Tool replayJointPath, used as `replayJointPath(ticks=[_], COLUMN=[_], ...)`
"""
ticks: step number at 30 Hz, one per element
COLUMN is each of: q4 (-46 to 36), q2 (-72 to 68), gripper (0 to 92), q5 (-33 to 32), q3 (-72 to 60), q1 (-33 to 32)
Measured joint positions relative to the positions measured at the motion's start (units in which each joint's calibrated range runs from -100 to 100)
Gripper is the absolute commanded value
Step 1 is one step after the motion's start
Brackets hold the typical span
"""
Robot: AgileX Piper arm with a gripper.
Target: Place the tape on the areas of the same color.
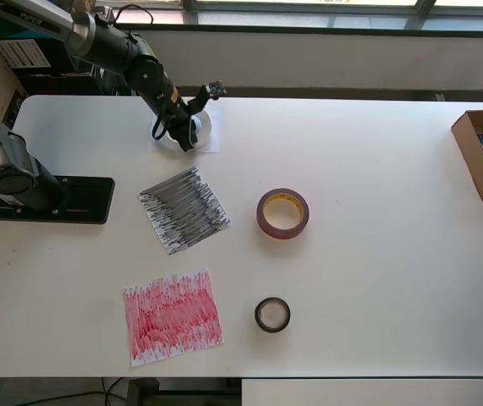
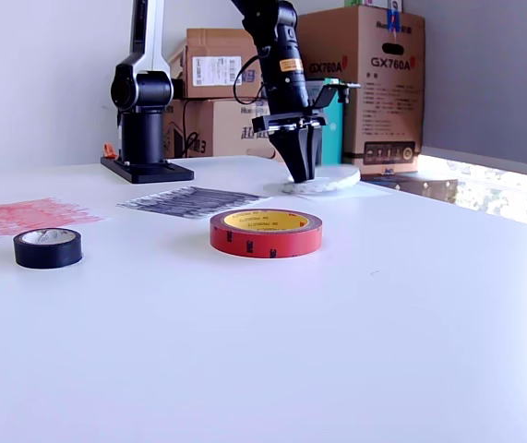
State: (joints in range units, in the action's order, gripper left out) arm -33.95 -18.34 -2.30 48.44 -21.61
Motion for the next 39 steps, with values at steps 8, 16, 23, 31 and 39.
replayJointPath(ticks=[8, 16, 23, 31, 39], q4=[0.0, 0.0, -1.8, -11.2, -18.2], q2=[0.1, 1.3, 2.7, 7.3, 2.5], gripper=[16.8, 31.7, 31.8, 32.3, 32.5], q5=[0.0, -0.8, -0.9, -0.9, -0.8], q3=[0.0, -0.5, -6.5, -18.3, -30.7], q1=[-0.5, 0.2, 2.4, 9.6, 19.5])
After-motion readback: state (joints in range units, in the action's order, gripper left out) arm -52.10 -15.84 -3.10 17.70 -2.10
